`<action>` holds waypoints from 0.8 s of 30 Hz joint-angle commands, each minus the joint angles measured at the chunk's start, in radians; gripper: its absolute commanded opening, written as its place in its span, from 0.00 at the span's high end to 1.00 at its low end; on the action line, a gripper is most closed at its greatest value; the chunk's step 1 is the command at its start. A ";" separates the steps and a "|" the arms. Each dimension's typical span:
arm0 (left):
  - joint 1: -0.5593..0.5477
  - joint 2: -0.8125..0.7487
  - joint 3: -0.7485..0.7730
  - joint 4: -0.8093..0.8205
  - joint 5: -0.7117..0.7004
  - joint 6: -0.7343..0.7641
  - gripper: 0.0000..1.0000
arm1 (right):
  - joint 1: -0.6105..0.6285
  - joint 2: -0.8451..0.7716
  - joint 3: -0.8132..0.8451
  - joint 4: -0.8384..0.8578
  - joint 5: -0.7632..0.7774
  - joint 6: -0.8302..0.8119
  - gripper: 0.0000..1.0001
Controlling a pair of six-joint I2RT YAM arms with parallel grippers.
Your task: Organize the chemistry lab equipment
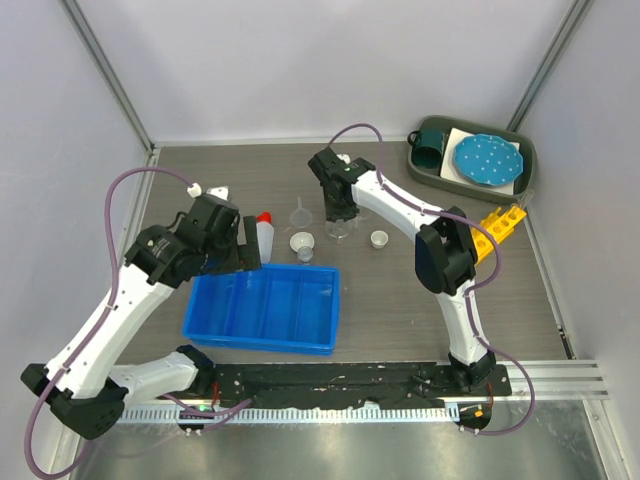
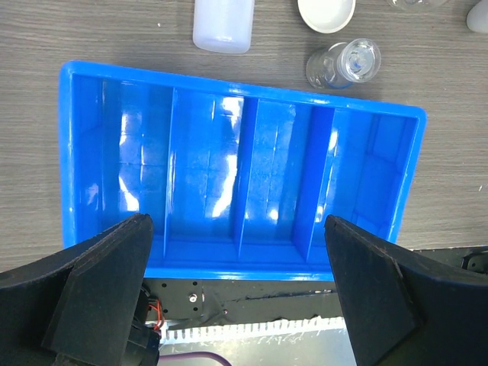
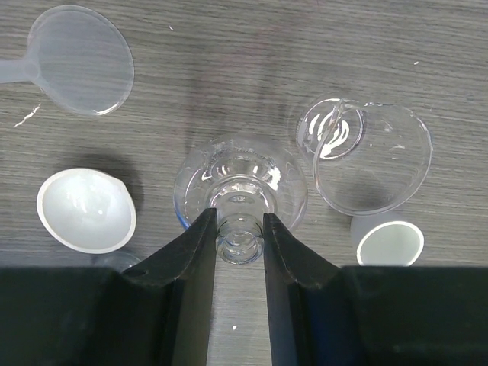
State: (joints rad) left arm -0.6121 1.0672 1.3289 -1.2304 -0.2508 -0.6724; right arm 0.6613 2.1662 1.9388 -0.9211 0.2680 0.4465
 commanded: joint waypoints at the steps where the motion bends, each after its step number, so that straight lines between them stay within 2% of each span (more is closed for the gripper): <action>1: 0.008 -0.027 -0.003 0.016 -0.001 0.011 0.00 | 0.017 -0.002 -0.008 -0.015 0.016 0.000 0.94; 3: 0.009 -0.030 -0.005 0.016 -0.001 0.011 0.00 | 0.023 -0.008 -0.001 -0.019 0.031 0.003 0.99; 15: 0.015 -0.061 0.004 -0.006 -0.008 0.011 0.00 | 0.066 -0.095 0.097 -0.111 0.112 -0.009 0.99; 24: 0.015 -0.076 -0.002 -0.004 -0.002 0.013 0.00 | 0.142 -0.187 0.160 -0.205 0.191 -0.009 0.99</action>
State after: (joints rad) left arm -0.6006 1.0084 1.3266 -1.2335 -0.2508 -0.6724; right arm 0.7612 2.1197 2.0270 -1.0779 0.3832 0.4458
